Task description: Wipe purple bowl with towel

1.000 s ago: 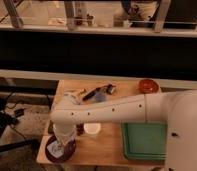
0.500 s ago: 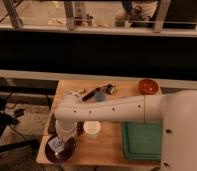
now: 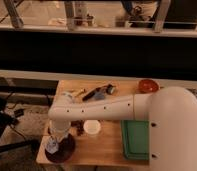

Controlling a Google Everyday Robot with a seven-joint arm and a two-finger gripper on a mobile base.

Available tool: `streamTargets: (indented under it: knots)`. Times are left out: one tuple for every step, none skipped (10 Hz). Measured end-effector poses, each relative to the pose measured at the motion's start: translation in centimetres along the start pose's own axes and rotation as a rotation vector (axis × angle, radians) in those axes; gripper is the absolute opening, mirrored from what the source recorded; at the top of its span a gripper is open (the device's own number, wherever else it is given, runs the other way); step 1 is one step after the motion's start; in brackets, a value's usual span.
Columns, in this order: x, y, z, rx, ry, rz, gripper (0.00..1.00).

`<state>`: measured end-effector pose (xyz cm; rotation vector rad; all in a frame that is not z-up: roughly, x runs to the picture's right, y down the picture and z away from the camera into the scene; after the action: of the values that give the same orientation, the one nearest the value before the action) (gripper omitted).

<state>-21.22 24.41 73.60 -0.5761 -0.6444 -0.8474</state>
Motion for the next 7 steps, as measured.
streamTargets:
  knots:
    - [-0.2, -0.1, 0.1, 0.0, -0.005, -0.005, 0.11]
    - [-0.5, -0.1, 0.1, -0.001, -0.01, -0.008, 0.11]
    - [-0.8, 0.0, 0.0, -0.002, -0.015, -0.008, 0.11]
    - [-1.5, 0.2, 0.0, -0.007, -0.024, -0.005, 0.11]
    - [-2.2, 0.5, -0.1, -0.012, -0.033, 0.002, 0.11]
    - [-3.2, 1.1, -0.2, -0.02, -0.041, 0.012, 0.11]
    - [-4.0, 1.4, -0.3, -0.023, -0.048, 0.017, 0.11]
